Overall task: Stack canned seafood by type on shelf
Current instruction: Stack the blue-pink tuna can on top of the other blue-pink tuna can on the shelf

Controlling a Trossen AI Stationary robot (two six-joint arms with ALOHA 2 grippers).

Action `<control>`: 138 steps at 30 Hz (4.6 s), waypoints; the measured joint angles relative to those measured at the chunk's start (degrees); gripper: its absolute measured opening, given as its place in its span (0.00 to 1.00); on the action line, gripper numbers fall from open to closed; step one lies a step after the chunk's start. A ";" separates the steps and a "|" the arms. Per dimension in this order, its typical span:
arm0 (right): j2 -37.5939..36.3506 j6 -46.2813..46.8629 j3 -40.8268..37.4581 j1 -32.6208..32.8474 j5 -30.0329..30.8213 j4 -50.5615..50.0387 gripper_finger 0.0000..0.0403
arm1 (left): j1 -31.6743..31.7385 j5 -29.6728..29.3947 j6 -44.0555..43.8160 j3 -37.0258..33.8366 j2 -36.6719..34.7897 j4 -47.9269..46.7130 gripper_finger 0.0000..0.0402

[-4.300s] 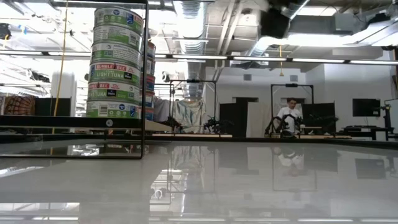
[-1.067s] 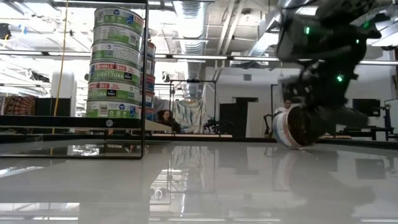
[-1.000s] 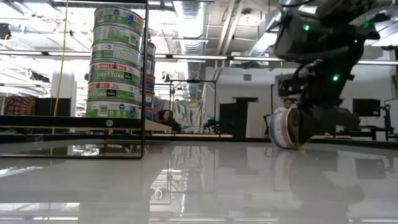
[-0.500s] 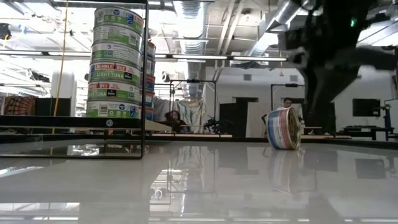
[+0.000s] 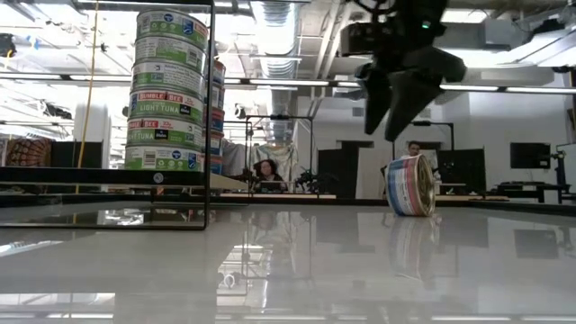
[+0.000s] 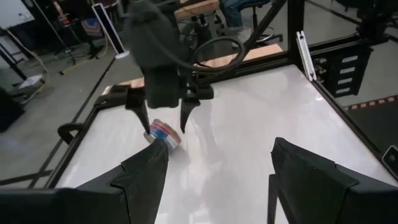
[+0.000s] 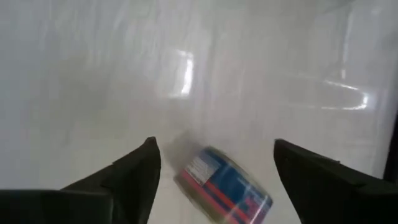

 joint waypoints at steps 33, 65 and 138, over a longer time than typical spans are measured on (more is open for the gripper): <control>28.17 -20.57 22.47 -5.63 1.25 -39.23 0.72 | -1.01 0.68 -10.92 0.02 -4.78 -13.91 0.69; -10.20 63.09 -13.30 1.95 16.62 -6.39 0.79 | -1.25 0.86 -15.54 0.04 -4.76 -13.53 0.69; -5.72 44.92 -25.53 19.78 50.90 29.42 0.51 | -1.22 -0.32 -2.25 0.04 -4.74 -16.53 0.69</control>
